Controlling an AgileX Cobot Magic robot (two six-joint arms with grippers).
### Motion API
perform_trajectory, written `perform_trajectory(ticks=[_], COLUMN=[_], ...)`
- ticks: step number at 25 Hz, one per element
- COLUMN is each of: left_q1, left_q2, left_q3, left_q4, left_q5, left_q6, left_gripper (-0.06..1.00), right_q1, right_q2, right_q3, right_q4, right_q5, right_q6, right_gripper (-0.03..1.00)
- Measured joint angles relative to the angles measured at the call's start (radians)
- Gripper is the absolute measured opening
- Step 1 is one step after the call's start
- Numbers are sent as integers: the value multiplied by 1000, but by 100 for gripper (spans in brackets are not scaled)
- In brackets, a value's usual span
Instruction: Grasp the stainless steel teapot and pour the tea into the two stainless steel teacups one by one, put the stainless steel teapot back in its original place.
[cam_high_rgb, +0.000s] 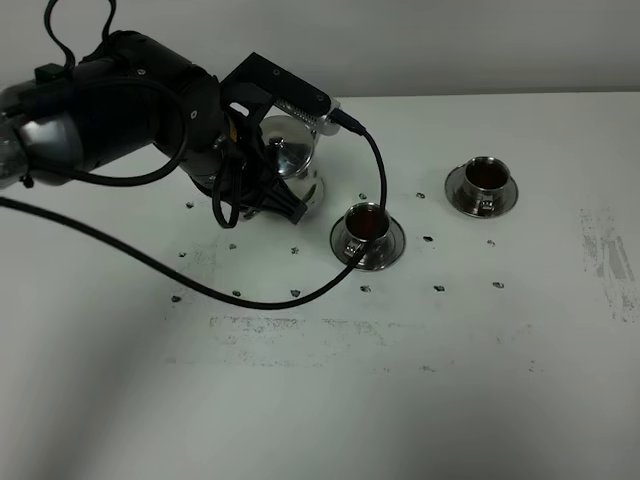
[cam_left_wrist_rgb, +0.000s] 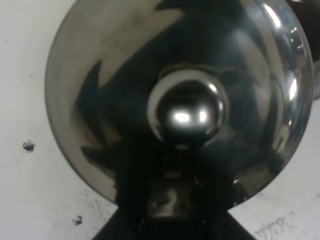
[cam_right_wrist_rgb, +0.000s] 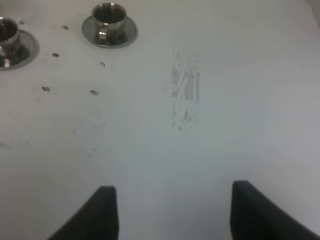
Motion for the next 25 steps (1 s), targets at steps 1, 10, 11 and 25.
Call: perform_trajectory(ticks=[1, 10, 11, 25], left_q1=[4, 26, 26, 59], left_q2=[15, 178, 192, 255], left_q3=[-19, -170, -182, -219], left_q4=[0, -1, -1, 0], left_q5=[9, 24, 25, 16], left_q6=[0, -38, -46, -151], left_gripper=[19, 19, 19, 19], right_q1=[0, 0, 0, 0], right_q2=[0, 0, 0, 0], right_q3=[0, 0, 0, 0], right_q4=[0, 0, 0, 0], right_q5=[0, 0, 0, 0], right_q6=[0, 0, 0, 0], right_gripper=[50, 50, 50, 50])
